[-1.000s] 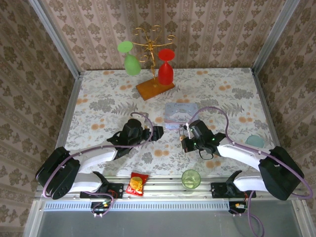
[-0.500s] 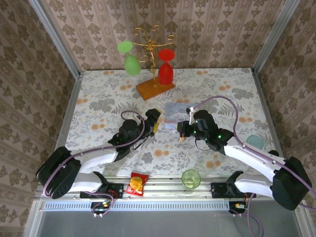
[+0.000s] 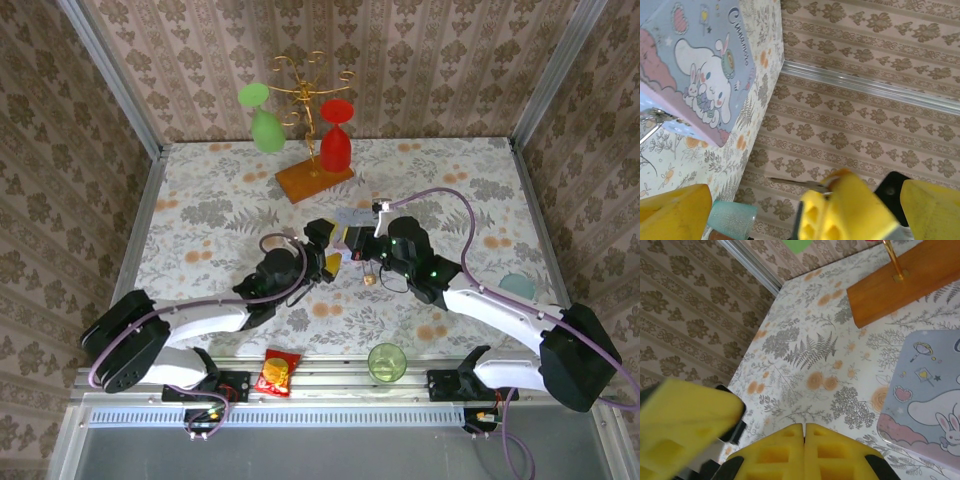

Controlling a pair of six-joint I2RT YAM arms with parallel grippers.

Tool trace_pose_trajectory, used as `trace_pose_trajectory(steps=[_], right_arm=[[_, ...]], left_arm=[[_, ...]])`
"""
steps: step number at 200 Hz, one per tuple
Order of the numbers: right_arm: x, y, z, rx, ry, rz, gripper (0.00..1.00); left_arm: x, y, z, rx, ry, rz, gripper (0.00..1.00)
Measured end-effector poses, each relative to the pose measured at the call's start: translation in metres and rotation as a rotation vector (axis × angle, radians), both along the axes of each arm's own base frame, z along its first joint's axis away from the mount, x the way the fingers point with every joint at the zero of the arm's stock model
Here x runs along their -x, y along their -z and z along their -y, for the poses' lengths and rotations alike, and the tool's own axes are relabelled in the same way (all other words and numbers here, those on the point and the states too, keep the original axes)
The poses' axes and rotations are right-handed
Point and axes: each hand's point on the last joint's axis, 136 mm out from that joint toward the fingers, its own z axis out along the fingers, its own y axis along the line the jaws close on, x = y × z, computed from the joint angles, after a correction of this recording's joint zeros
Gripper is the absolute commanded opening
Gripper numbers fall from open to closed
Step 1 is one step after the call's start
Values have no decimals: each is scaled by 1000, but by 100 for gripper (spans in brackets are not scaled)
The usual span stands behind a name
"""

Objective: Unlock the padlock with the key

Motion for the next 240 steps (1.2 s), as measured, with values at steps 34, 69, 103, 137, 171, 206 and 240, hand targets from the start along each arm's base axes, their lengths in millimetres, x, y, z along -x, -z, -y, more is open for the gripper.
trace_pose_trajectory(steps=[34, 69, 103, 137, 171, 206, 240], right_arm=[[7, 2, -7, -25, -22, 22, 0], [21, 19, -13, -13, -56, 6, 0], [28, 32, -7, 3, -51, -8, 0], [30, 23, -4, -10, -47, 15, 0], [31, 20, -3, -10, -48, 27, 0], [31, 20, -3, -9, -48, 26, 0], [31, 20, -3, -6, -49, 29, 0]], left_arm=[[-5, 5, 4, 8, -26, -12, 95], [-11, -5, 6, 37, -45, 2, 87], [-10, -8, 5, 20, -45, 7, 76], [-11, -6, 3, -8, -40, 14, 58], [-10, -7, 4, -13, -23, 23, 38], [-15, -7, 1, -24, -29, 36, 24], [-15, -5, 2, -32, -16, 34, 23]])
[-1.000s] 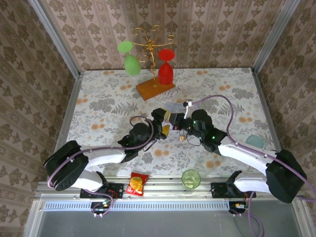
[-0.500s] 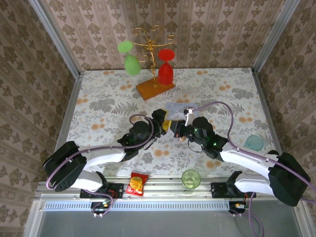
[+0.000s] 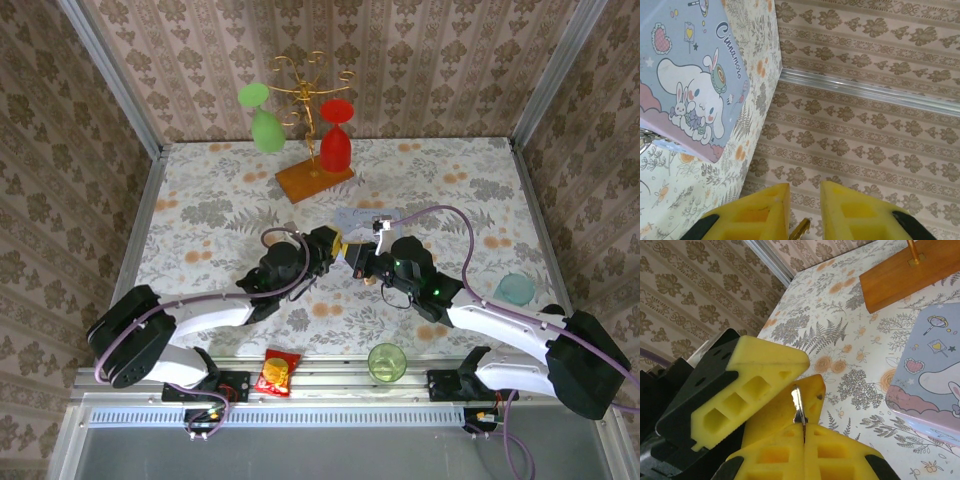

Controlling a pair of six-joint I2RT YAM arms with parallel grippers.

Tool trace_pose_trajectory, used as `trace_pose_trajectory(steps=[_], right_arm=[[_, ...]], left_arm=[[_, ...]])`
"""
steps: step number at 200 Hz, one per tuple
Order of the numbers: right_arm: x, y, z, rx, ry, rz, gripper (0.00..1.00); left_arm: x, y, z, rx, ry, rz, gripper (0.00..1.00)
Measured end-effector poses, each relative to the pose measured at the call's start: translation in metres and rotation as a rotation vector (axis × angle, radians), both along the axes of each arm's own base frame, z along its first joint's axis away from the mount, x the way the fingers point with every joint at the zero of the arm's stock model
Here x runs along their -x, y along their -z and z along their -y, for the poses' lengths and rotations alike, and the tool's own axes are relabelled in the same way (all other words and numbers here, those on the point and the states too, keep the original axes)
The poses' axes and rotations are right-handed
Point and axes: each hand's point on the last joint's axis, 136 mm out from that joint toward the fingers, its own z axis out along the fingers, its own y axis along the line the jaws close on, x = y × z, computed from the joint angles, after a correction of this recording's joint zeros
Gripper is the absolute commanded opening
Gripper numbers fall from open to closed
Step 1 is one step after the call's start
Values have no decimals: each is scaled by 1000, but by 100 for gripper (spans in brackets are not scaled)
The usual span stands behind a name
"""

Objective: Unlock the padlock with the key

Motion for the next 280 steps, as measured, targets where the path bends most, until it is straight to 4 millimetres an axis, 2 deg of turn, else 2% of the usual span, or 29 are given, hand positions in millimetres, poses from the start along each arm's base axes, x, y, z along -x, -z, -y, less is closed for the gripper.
trace_pose_trajectory(steps=[14, 27, 68, 118, 153, 208, 241, 280], right_arm=[[0, 0, 0, 4, -1, 2, 0], [0, 1, 0, 11, -3, 5, 0], [2, 9, 2, 54, -10, -13, 0], [2, 8, 1, 64, -18, -7, 0], [2, 10, -1, 62, -24, -9, 0], [1, 7, -2, 75, -33, 19, 0], [-2, 3, -11, 48, -53, 41, 0], [-1, -1, -17, 32, -72, 56, 0]], left_arm=[[0, 5, 1, -14, 11, -5, 25], [-1, 10, 1, -37, 16, -5, 34], [-2, 20, 0, -79, 29, -17, 32], [-2, 35, 3, -108, 53, -39, 31], [-1, 38, 6, -104, 67, -46, 51], [0, 31, 8, -36, 64, -75, 66], [-1, 20, 9, 25, 60, -75, 66], [0, 20, 10, 58, 56, -84, 52]])
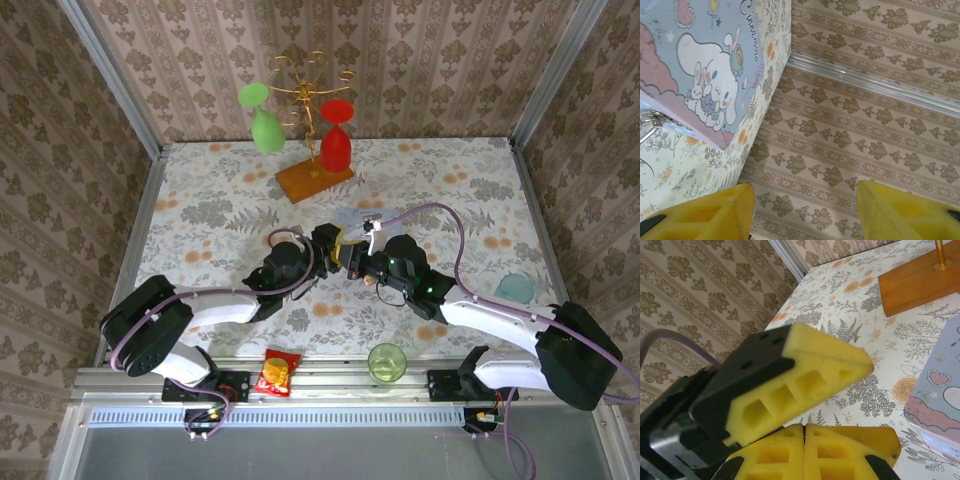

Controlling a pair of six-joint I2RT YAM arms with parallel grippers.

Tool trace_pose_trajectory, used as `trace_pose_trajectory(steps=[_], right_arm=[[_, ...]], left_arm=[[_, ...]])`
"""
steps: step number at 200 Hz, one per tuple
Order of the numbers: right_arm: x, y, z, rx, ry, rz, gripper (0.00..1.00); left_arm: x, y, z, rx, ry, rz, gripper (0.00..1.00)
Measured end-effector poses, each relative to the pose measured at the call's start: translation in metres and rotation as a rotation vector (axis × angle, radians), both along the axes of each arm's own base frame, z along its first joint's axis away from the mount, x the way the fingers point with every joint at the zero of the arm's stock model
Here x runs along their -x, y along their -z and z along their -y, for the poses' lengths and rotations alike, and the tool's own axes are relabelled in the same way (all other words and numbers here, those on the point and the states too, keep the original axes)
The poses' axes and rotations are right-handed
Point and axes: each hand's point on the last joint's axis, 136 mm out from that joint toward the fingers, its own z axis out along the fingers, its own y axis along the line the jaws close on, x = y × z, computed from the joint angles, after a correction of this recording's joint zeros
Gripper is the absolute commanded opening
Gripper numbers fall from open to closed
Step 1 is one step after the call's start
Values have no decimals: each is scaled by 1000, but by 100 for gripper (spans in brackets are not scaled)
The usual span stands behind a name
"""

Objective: Unlock the padlock with the key

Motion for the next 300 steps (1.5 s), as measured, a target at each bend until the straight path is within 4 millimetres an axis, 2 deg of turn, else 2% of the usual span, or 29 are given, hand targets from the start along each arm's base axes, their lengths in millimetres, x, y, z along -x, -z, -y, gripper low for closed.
trace_pose_trajectory(steps=[17, 45, 83, 133, 182, 189, 198, 205, 215, 229, 247, 264, 285, 300], right_arm=[[0, 0, 0, 0, 0, -1, 0], [2, 1, 2, 1, 0, -2, 0], [4, -6, 5, -12, 4, 15, 0], [5, -4, 7, -4, 7, 13, 0], [6, 1, 9, 8, 12, 13, 0], [6, 0, 9, 7, 12, 14, 10], [7, -1, 11, 2, 14, 13, 37], [7, -1, 12, 0, 15, 14, 51], [7, -4, 14, -19, 12, 7, 62], [4, -9, 23, -59, 2, -3, 72], [-3, -19, 37, -134, -11, -31, 80], [-4, -29, 42, -184, -49, -36, 80], [6, -41, 31, -224, -152, -45, 75], [11, -57, 23, -267, -222, -16, 66]], left_arm=[[0, 4, -3, -4, -11, -7, 46], [-1, 3, -6, 2, -23, -5, 31], [-2, 6, -5, -5, -21, -5, 24], [-4, 5, -6, 0, -27, 4, 6], [-5, 7, -5, -5, -26, 9, 0], [-5, 6, -5, -6, -24, 13, 0], [-4, 5, -5, -11, -19, 25, 0], [-4, 5, -5, -26, -12, 40, 0], [-5, 6, -6, -60, -3, 60, 0], [-8, 2, -11, -128, 1, 113, 0], [-12, -20, -16, -232, 21, 242, 0], [-13, -64, -18, -308, 38, 423, 0], [-7, -123, -17, -357, 70, 676, 0], [-2, -149, -16, -364, 87, 809, 0]])
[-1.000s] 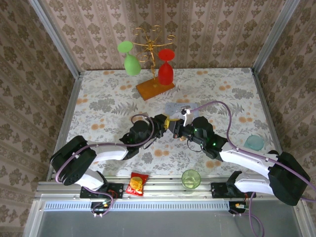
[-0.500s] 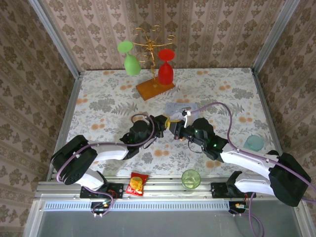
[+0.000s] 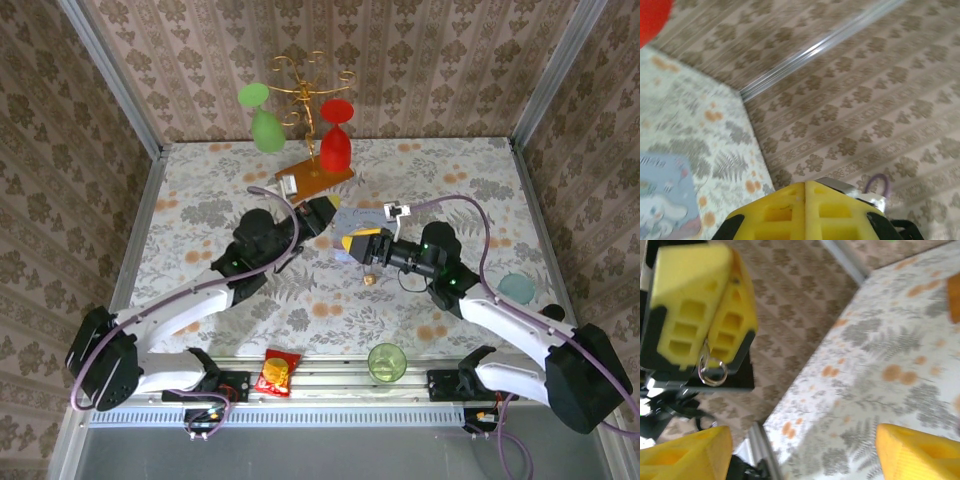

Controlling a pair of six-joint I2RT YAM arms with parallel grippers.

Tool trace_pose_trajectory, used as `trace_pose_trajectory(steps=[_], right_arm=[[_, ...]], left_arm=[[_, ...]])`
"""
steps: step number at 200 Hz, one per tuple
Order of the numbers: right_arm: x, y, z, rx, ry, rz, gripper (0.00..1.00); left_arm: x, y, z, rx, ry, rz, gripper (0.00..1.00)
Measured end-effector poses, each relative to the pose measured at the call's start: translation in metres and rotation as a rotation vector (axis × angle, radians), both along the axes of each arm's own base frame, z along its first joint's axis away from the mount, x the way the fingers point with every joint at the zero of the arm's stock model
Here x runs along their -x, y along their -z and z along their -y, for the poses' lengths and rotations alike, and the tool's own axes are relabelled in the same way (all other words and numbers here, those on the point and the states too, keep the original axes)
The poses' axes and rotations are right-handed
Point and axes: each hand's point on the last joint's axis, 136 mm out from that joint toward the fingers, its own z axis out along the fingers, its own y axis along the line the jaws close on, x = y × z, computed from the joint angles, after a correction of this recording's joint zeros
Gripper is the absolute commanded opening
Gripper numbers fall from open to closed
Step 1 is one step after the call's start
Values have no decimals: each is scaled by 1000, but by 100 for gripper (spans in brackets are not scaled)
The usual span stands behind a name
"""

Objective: Unlock the padlock with the key

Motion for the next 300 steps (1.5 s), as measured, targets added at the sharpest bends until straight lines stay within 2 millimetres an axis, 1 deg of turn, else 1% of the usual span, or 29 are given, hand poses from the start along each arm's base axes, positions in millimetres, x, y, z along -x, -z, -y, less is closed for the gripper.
trace_pose_trajectory(steps=[12, 46, 58, 76, 87, 135, 184, 218, 247, 269, 283, 300], right_arm=[[3, -11, -5, -44, -39, 23, 64], [7, -34, -12, -149, -105, 72, 62], [8, -40, -13, -173, -118, 86, 59], [10, -48, -13, -204, -126, 105, 51], [10, -52, -13, -219, -129, 118, 48], [9, -56, -19, -258, -161, 118, 42], [9, -58, -26, -303, -189, 111, 38], [11, -62, -26, -317, -196, 120, 37], [12, -63, -26, -320, -196, 125, 38], [12, -65, -26, -324, -198, 133, 33], [10, -65, -27, -324, -197, 132, 28], [9, -66, -28, -325, -199, 131, 24]], left_arm=[[3, -8, 0, -21, 20, 70, 0], [12, -7, 6, -88, 76, 174, 0], [14, -7, 7, -101, 85, 196, 0], [16, -8, 7, -108, 88, 218, 0], [16, -11, 6, -104, 87, 228, 0], [20, -23, 2, -65, 80, 270, 0], [22, -32, 1, -32, 77, 291, 0], [20, -28, 3, -16, 79, 277, 0], [18, -18, 4, -2, 83, 251, 0], [16, -11, 6, 2, 88, 226, 0], [16, -12, 6, 12, 88, 224, 0], [17, -15, 5, 30, 88, 222, 0]])
